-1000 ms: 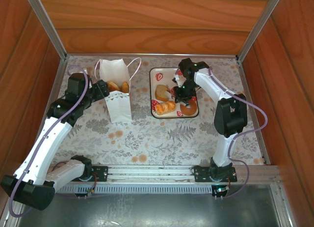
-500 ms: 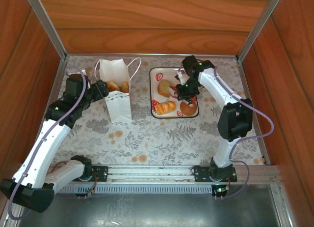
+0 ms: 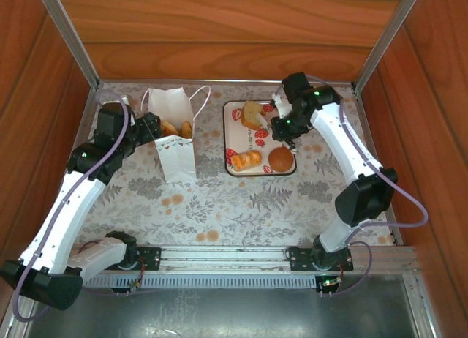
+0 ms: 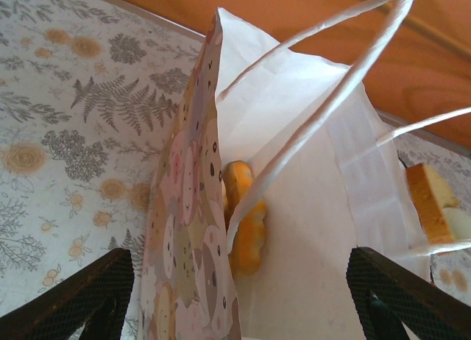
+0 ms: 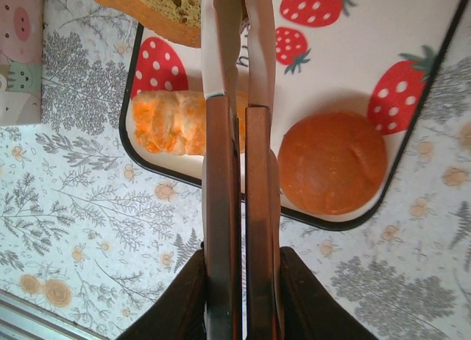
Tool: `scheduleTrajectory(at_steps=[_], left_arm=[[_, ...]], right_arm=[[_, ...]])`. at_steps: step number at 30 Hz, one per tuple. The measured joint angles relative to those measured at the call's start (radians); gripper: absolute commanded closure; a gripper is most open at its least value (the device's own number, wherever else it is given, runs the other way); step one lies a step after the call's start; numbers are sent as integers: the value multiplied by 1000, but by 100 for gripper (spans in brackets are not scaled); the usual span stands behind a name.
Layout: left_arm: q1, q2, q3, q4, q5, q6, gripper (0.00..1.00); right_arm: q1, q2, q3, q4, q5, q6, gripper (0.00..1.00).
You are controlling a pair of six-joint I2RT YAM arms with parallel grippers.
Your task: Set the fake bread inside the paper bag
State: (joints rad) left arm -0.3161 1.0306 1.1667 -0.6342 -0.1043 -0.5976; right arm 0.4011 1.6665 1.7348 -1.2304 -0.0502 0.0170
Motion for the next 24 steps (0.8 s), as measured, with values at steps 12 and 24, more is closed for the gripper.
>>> scheduleTrajectory(at_steps=[12, 24], left_arm=[[46, 107, 137, -68, -4, 67, 19], [106, 190, 167, -137, 0, 132, 41]], right_arm=[[65, -80, 180, -97, 108, 3, 83], [201, -64, 450, -192, 248, 10, 83]])
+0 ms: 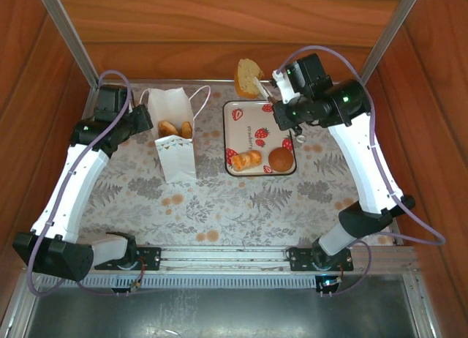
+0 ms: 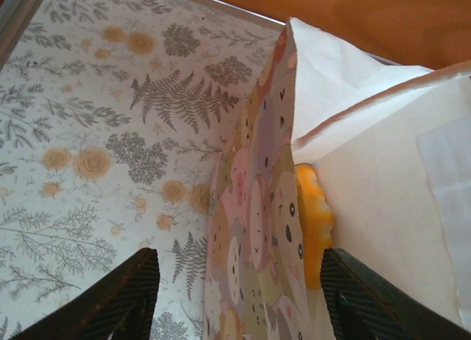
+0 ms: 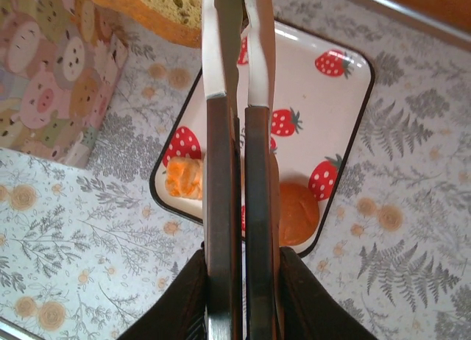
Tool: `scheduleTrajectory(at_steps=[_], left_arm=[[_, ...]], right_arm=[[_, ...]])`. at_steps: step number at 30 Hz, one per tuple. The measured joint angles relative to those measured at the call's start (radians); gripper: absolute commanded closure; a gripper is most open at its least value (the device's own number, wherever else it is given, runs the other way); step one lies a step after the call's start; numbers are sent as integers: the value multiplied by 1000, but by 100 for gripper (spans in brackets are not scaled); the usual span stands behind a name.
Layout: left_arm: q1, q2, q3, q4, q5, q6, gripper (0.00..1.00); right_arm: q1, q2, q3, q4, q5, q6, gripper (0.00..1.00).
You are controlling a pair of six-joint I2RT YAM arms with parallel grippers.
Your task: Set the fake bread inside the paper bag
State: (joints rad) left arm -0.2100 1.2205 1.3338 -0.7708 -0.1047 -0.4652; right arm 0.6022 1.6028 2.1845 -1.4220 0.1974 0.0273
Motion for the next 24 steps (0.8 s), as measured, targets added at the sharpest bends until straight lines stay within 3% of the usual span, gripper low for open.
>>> scheduleTrajectory(at_steps=[9, 15, 24], left_arm=[[20, 1, -6, -11, 32, -3, 55], [21, 2, -6, -10, 43, -7, 69], [22, 2, -10, 0, 59, -14, 81]], right_arm=[[85, 135, 207, -61, 72, 0, 83], [126, 183, 261, -65, 92, 0, 83], [185, 194, 335, -59, 111, 0, 83]])
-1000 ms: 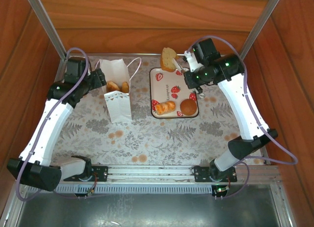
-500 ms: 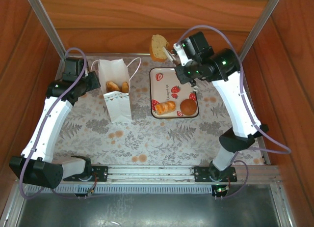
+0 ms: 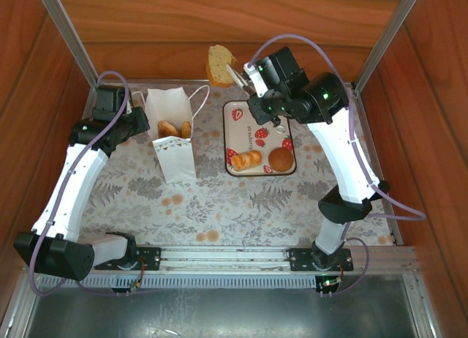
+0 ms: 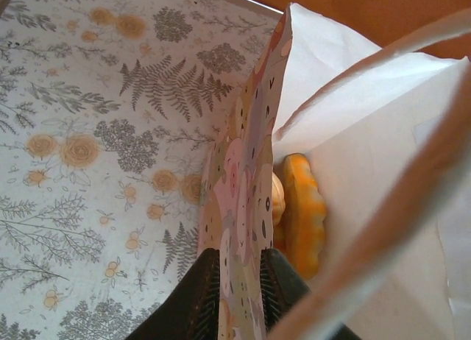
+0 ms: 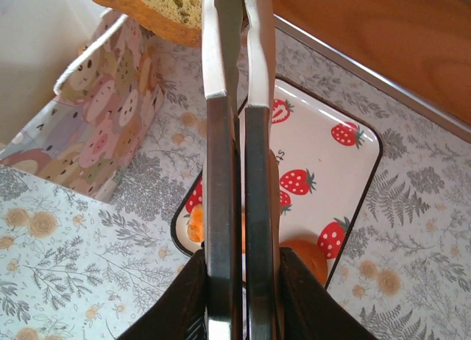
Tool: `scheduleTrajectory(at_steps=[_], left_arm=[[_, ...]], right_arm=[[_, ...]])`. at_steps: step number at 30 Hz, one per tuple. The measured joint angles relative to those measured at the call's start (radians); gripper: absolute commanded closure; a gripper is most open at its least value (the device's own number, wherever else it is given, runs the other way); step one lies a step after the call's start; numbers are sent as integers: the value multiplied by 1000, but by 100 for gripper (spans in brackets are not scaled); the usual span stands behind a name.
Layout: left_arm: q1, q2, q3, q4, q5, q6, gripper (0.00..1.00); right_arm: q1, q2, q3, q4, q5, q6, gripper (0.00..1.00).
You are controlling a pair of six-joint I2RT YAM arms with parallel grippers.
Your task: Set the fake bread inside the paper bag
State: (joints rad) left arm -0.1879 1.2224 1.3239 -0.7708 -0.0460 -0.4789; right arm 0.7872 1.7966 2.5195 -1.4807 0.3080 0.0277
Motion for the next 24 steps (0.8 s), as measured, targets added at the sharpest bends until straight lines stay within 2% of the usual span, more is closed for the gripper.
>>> scheduleTrajectory(at_steps=[16, 24], left_arm=[[1, -11, -29, 38, 8, -14, 85], [4, -13, -45, 56, 19, -29, 93]], right_arm=[[100, 19, 24, 34, 22, 8, 84], [143, 81, 65, 102, 0, 2, 84]])
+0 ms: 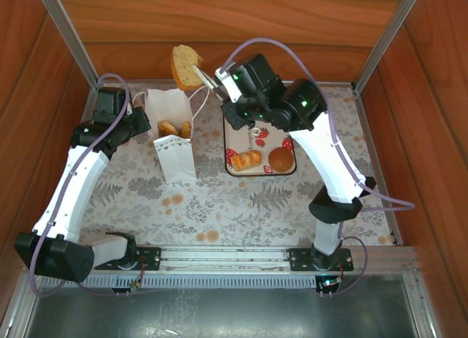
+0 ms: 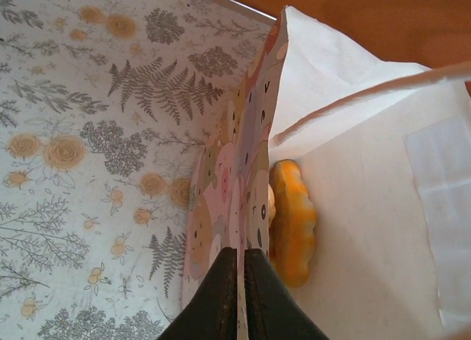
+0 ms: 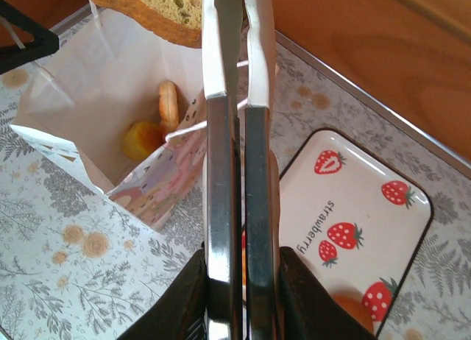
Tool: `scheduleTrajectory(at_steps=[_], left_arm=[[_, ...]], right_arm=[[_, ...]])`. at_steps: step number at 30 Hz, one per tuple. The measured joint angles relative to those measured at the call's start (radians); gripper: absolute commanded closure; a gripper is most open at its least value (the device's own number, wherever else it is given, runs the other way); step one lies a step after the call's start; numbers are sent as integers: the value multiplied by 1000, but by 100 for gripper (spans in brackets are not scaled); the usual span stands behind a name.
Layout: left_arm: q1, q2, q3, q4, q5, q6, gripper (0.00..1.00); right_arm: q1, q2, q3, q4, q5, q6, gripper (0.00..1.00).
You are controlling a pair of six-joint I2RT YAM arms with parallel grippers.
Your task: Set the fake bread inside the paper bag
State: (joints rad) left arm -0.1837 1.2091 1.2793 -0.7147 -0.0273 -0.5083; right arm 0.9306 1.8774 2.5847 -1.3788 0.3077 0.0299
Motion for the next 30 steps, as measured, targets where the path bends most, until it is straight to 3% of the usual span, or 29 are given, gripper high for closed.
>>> scheduleTrajectory(at_steps=[30], left_arm=[[0, -9, -3, 17, 8, -5, 96]], right_arm=[[32, 171, -33, 13, -79, -21, 83]])
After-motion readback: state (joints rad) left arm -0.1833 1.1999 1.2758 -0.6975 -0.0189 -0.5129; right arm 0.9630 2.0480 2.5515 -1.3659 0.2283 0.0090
